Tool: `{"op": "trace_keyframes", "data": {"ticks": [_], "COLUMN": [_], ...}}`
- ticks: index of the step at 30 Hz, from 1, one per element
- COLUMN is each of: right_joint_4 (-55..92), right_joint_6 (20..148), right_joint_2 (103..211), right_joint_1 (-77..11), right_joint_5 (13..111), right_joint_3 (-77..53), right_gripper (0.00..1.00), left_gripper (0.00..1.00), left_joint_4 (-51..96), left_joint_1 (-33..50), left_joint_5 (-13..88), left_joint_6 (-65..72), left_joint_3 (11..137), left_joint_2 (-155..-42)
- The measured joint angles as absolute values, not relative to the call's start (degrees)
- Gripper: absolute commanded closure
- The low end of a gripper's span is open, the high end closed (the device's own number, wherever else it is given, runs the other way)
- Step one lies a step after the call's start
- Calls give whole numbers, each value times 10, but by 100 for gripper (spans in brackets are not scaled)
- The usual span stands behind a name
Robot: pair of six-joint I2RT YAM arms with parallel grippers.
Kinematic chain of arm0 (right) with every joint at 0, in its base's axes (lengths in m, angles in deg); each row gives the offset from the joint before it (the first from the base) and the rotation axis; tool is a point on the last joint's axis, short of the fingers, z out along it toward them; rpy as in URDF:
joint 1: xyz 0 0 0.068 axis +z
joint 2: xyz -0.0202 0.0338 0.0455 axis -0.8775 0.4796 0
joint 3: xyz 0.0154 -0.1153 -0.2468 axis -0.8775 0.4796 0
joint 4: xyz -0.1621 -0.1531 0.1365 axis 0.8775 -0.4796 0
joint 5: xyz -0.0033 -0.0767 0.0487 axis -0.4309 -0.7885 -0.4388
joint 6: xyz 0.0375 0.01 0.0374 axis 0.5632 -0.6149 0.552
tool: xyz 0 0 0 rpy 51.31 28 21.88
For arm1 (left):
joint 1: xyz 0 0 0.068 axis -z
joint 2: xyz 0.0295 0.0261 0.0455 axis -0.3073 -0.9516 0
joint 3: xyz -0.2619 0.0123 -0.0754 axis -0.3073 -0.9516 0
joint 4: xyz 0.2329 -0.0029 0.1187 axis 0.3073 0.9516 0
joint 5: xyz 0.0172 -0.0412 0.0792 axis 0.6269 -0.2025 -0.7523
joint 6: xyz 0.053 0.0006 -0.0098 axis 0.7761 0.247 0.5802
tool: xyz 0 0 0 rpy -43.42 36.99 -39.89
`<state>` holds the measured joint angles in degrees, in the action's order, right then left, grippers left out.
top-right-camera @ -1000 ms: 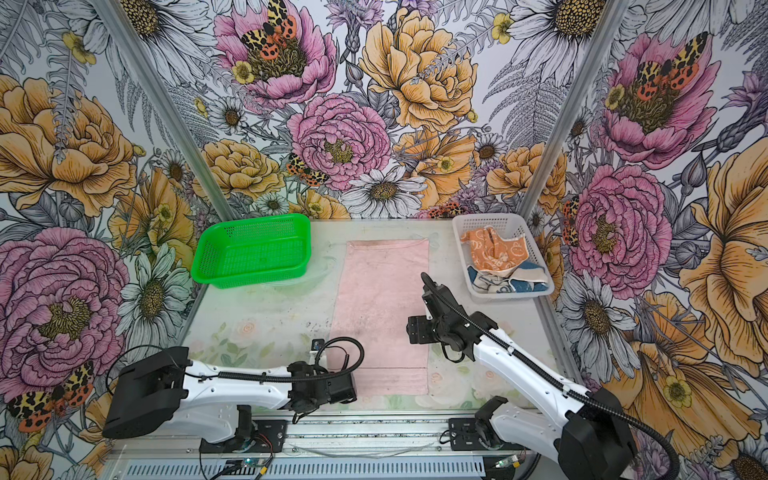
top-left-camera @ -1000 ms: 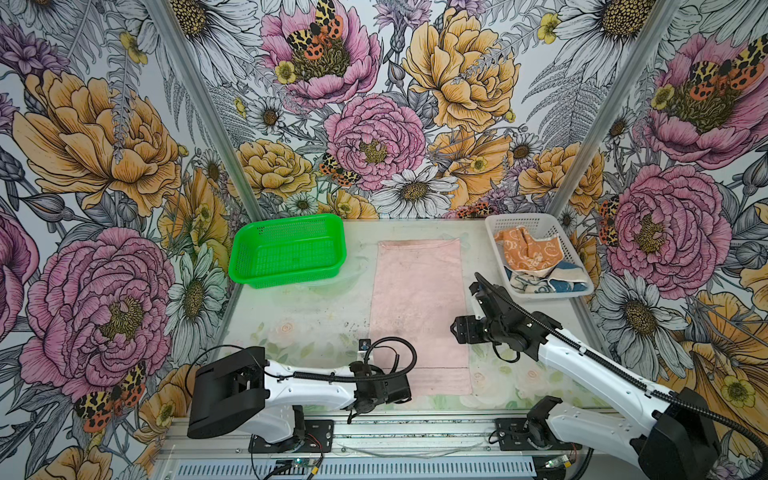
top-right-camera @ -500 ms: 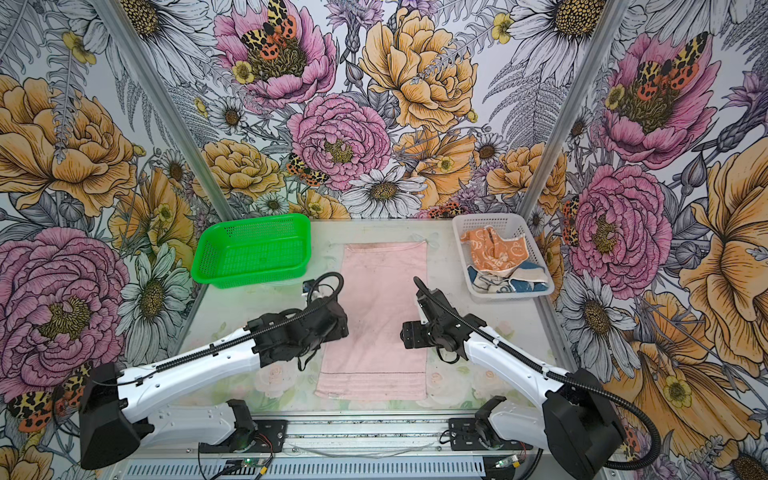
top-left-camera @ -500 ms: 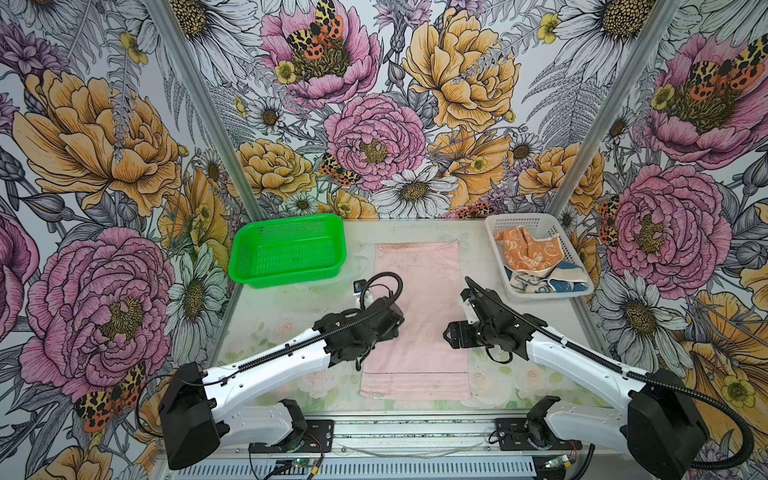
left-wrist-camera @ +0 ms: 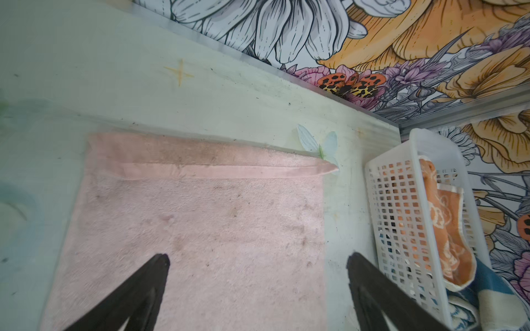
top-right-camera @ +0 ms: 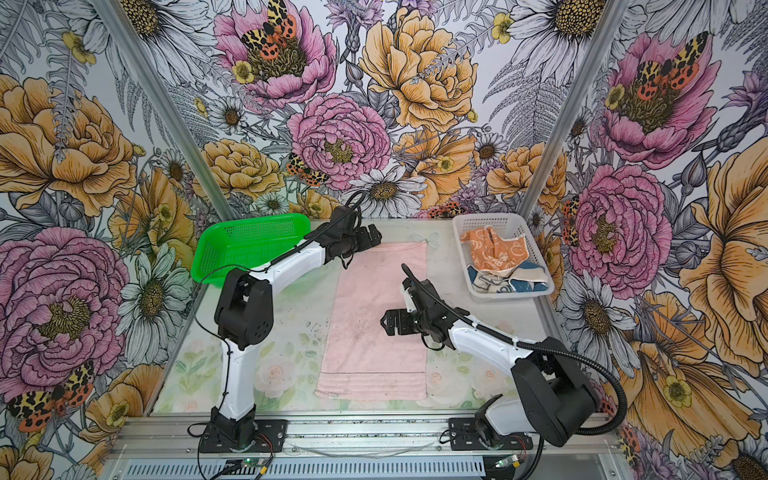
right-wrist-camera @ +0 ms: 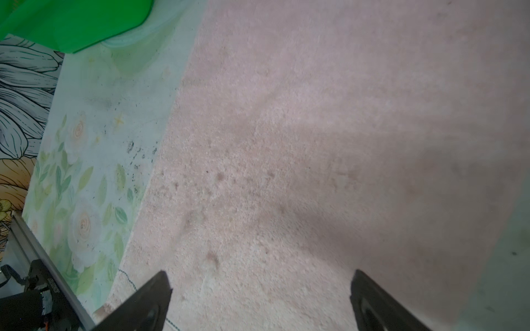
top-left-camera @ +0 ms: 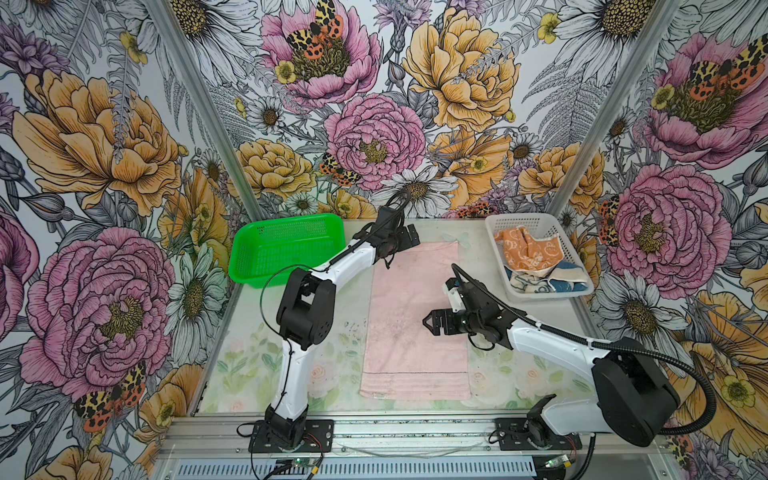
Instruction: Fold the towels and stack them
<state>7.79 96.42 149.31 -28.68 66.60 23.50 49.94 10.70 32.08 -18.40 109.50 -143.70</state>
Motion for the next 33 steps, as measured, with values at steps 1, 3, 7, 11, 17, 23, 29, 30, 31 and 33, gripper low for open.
{"op": "trace_keyframes", "data": {"ticks": [1,3,7,11,17,23,29,30,31,33], "right_joint_4": [92,114,153,173,183,191,207,210,215,220], "right_joint_6": [964,965,969,976,982,982,981,981,981,981], "right_joint_2": [1500,1516,1551,1572,1579,1583,1587,1587,1587,1587], "right_joint_1": [-287,-287,-287,-287,-287,-287,-287,-287,-287,-287], "right_joint_5": [668,675,688,698,706,708,712,713,715,717], "right_joint_3": [235,235,238,250,263,266,270,272,274,277], "right_gripper": [1,1,1,1,1,1,1,1,1,1], "left_gripper": [1,1,1,1,1,1,1,1,1,1], "left_joint_4": [500,503,511,513,511,510,505,503,499,488], "left_joint_1": [107,107,107,106,104,104,104,104,104,104], "left_joint_5": [330,344,366,375,382,382,379,378,378,377], "left_joint_6": [-190,-199,-210,-218,-224,-235,-242,-244,-248,-254], "left_joint_3": [1123,1165,1222,1251,1282,1312,1333,1335,1337,1341], "left_joint_2": [-1468,-1516,-1576,-1599,-1621,-1657,-1671,-1673,-1675,-1680]}}
